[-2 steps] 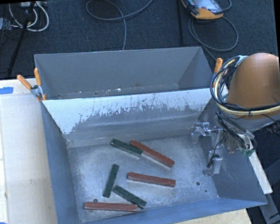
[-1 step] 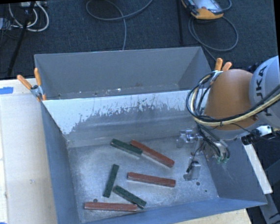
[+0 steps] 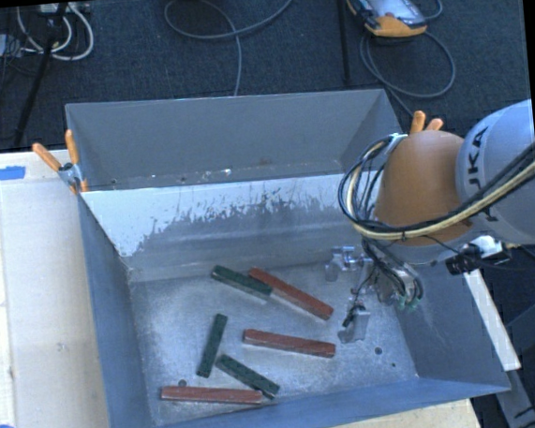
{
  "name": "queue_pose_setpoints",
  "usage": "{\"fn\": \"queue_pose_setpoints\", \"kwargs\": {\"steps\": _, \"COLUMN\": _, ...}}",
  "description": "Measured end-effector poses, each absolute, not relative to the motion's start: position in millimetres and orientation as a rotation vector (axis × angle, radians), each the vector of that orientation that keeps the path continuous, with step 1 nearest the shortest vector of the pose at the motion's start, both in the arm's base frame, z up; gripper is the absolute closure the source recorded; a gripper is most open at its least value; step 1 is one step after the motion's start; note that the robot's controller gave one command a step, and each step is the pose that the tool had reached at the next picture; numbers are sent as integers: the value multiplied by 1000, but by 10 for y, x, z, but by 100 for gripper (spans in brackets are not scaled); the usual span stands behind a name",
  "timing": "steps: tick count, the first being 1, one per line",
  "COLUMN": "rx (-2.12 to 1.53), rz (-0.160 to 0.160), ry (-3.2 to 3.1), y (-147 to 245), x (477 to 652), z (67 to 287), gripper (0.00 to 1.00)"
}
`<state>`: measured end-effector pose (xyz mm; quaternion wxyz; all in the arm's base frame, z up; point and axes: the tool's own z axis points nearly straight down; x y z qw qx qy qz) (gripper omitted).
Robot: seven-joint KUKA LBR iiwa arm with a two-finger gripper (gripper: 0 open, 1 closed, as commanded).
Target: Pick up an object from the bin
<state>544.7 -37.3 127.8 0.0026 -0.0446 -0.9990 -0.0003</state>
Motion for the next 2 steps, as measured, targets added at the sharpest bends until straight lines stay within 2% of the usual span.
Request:
{"fn": "queue_pose_setpoints", "kwargs": {"steps": 1, "rx": -363, "rz": -1, "ry": -3122, "y": -180, "x": 5709, "z": 1173, "gripper": 0}}
{"fn": "queue_pose_setpoints", "kwargs": {"steps": 2, "rx": -448, "rz": -1, "ry": -3110, "y": -274, "x": 5727, "z": 735, "gripper": 0}}
